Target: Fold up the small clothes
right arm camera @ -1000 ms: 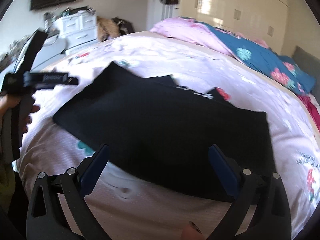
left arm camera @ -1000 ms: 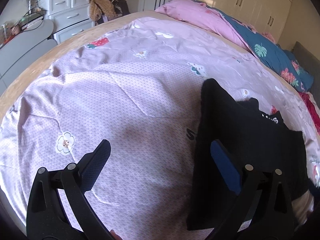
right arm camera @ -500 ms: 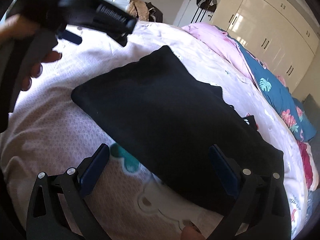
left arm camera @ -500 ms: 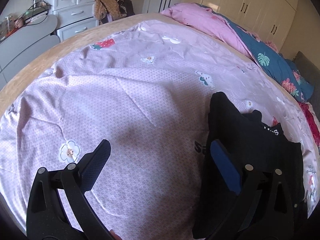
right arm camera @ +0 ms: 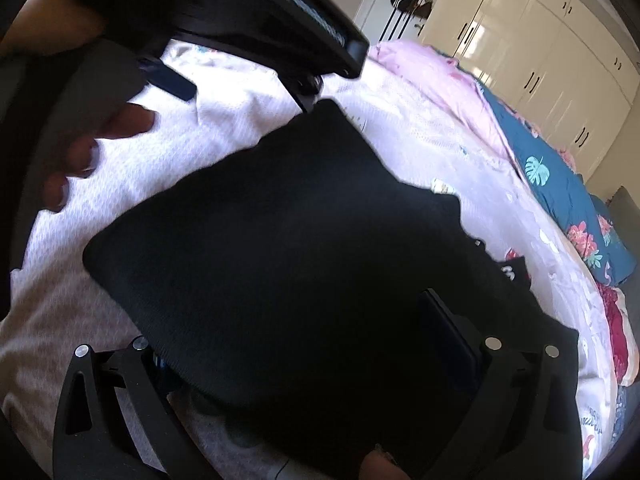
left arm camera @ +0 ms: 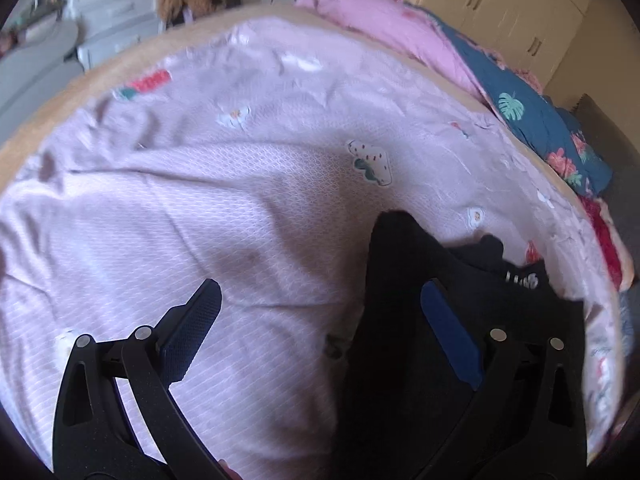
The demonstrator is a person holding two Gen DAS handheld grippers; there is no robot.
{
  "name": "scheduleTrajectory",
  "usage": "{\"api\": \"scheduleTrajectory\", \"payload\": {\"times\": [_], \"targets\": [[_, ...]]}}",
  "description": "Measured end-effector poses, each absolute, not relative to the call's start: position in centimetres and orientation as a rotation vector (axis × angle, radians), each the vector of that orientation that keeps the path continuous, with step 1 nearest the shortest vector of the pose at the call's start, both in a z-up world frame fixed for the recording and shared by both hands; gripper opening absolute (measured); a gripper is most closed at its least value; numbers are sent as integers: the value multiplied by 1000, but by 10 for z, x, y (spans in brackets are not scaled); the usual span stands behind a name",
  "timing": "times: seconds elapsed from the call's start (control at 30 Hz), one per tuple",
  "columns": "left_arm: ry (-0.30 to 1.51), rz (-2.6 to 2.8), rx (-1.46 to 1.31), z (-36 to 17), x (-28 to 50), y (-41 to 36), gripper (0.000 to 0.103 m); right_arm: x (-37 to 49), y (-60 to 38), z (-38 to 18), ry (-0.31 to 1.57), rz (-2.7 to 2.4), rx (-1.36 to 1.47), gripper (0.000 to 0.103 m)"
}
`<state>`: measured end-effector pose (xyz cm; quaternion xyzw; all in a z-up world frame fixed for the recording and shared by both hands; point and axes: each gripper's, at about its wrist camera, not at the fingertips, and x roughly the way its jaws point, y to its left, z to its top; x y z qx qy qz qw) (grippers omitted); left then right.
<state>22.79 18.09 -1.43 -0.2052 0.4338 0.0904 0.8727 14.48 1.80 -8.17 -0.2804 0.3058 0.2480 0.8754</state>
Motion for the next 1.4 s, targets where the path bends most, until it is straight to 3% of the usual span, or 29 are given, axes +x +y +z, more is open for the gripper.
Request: {"api": "scheduleTrajectory", "payload": {"times": [0.07,0.13,0.23,0.37,0.4,0.57,0.77,0.87,0.93,1.07,1.2,1.4], "targets": [[924,183,-488,-17,236,187,94,144,11,-75,616,525,-553,94],[908,152,-552,-21,239,190,94,141,0,-67,596,561,-500,78],[932,108,-540,-26,241,183,94,134,-13,-56,553,590,-442,63],[932,35,-587,-29,244,178,94,124,-19,-48,530,651,-384,22],[937,12,-611,-32,245,178,94,123,-20,-47,525,648,-376,20],[964,-44,-647,-39,249,168,94,120,-30,-42,524,651,-313,12],[963,-88,-660,-40,253,157,93,114,-41,-33,505,644,-279,10],[946,-113,-654,-35,253,148,76,114,-44,-32,502,639,-280,9],[946,-128,-627,-32,254,139,51,113,-46,-31,497,633,-281,9],[924,-140,-583,-24,254,129,37,111,-51,-30,492,624,-281,9],[892,-166,-542,-13,251,119,13,110,-57,-29,488,613,-268,9],[845,-187,-476,4,245,102,9,105,-67,-27,469,583,-263,8]]}}
